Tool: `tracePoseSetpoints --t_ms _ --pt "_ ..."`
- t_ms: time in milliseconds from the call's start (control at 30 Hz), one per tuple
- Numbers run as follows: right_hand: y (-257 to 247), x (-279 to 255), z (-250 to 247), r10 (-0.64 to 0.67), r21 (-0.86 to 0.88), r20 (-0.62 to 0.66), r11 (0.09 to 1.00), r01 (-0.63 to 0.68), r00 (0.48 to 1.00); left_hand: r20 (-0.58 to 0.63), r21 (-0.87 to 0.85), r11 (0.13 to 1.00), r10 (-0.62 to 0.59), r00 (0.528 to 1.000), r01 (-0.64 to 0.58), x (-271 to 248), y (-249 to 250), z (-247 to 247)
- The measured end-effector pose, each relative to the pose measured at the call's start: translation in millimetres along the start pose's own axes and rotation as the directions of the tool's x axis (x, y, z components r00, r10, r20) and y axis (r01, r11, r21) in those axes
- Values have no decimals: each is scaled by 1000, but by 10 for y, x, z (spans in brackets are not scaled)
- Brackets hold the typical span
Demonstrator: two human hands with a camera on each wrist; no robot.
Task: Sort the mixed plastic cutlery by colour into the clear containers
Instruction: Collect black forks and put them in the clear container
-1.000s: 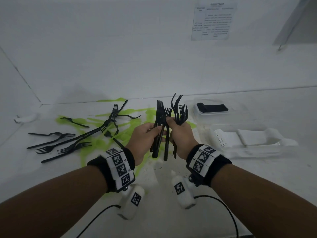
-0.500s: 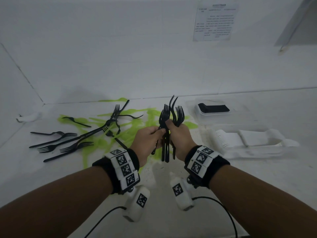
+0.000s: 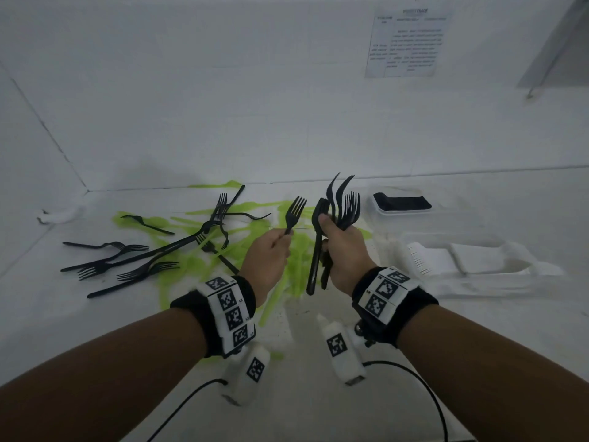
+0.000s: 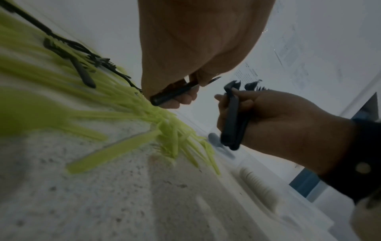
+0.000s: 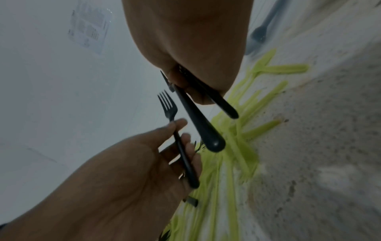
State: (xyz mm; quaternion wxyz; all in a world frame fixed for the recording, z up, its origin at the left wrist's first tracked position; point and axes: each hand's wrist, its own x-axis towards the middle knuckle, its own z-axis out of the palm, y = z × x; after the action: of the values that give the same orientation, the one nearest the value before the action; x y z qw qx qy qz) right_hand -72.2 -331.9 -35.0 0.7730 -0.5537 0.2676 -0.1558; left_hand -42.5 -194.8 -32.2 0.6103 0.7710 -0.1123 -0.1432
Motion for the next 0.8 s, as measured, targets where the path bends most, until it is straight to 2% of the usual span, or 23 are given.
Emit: tracePoseSetpoints --t_ms 200,367,567,667,800 --pt "10 -100 100 16 14 112 1000 -18 994 130 -15 998 60 990 -58 -105 -9 78" --pt "7 -142 101 16 -33 170 999 -11 985 205 60 998 5 979 -18 -105 31 -73" --pt "-22 -237 230 1 63 242 998 -17 970 127 -134 990 -35 991 52 -42 73 -64" --pt "-73 -267 255 4 -15 268 1000 0 963 131 -161 986 -31 991 52 -15 25 -87" --pt "-39 -211 188 10 -96 198 995 9 980 59 -139 986 -83 995 90 11 17 -196"
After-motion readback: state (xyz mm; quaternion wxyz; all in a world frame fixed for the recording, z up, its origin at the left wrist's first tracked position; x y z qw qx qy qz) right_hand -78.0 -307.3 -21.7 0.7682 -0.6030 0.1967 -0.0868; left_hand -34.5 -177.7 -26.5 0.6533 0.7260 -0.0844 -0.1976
